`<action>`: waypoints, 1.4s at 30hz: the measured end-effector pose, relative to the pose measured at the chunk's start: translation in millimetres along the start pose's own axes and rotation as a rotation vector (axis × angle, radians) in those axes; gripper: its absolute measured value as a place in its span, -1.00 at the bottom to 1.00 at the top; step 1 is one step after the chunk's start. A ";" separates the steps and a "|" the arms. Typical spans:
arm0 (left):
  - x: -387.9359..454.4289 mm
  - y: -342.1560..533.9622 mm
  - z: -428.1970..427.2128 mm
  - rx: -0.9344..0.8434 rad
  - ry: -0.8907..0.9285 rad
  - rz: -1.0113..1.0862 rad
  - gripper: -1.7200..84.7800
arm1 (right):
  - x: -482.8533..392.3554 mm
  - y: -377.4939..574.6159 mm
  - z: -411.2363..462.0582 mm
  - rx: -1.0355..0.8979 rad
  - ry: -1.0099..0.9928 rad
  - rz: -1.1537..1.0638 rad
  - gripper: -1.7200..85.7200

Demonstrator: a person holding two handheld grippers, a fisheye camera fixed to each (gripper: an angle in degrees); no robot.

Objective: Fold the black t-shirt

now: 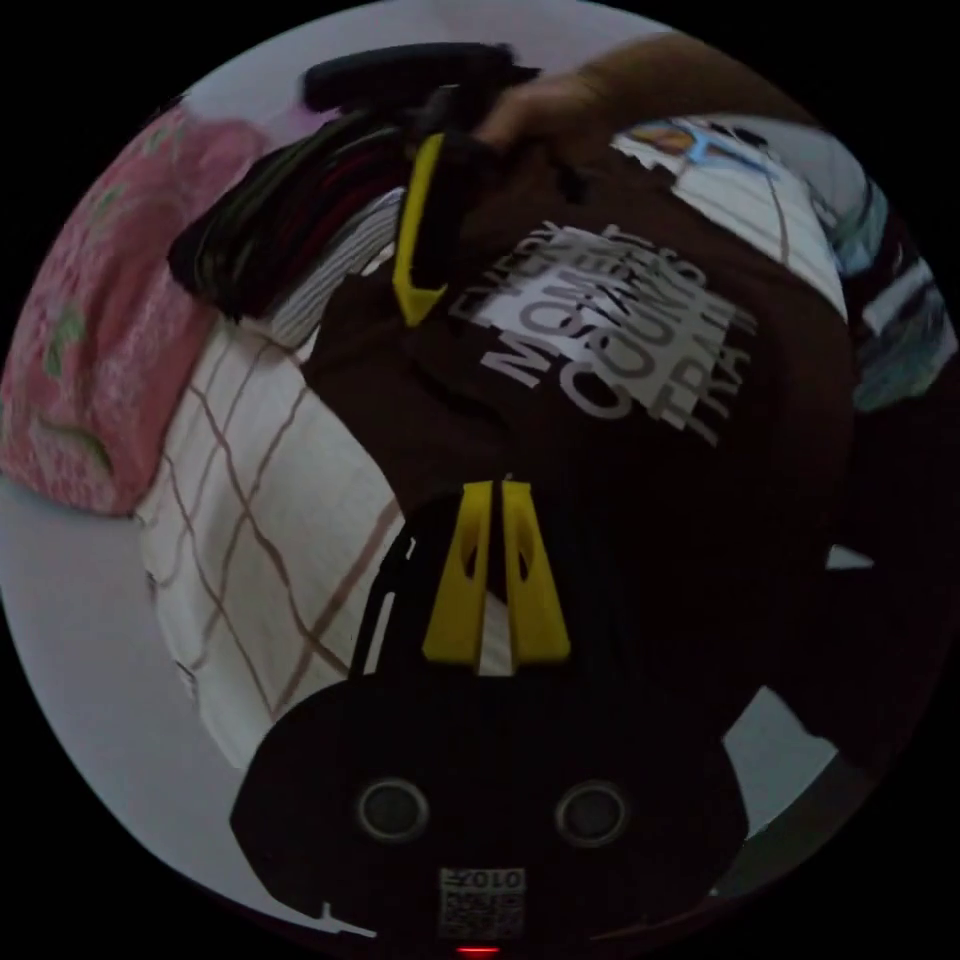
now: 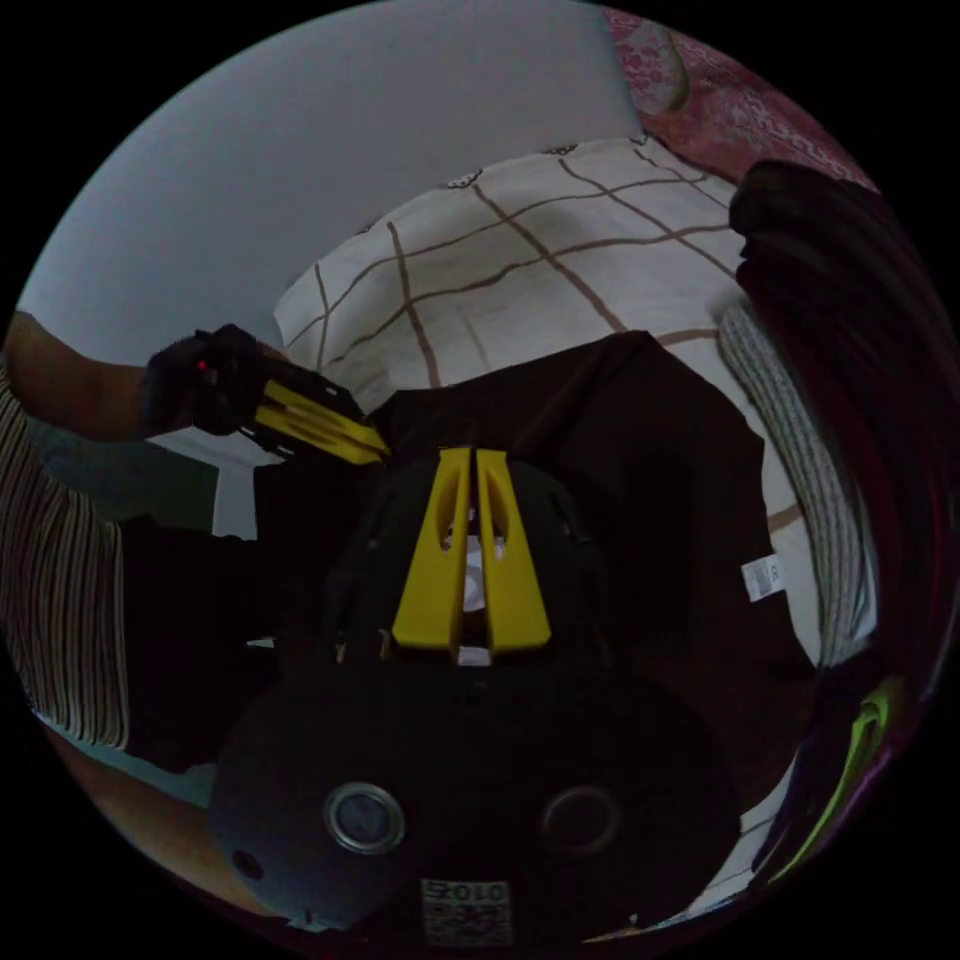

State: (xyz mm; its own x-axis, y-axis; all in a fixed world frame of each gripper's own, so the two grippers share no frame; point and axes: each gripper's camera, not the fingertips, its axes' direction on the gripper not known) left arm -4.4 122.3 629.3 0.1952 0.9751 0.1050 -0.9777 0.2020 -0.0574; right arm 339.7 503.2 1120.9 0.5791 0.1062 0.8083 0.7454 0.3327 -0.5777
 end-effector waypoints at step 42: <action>77.4 -462.3 57.1 0.348 0.147 0.252 -0.81 | -68.4 776.7 156.8 0.522 0.451 1.249 -0.72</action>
State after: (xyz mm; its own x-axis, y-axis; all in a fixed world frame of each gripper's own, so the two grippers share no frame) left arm 458.3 99.2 720.7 -0.0680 0.9976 -0.0127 -0.9590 -0.0618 0.2767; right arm 827.2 901.2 634.6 0.8816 0.3129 -0.3535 -0.4717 0.5558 -0.6845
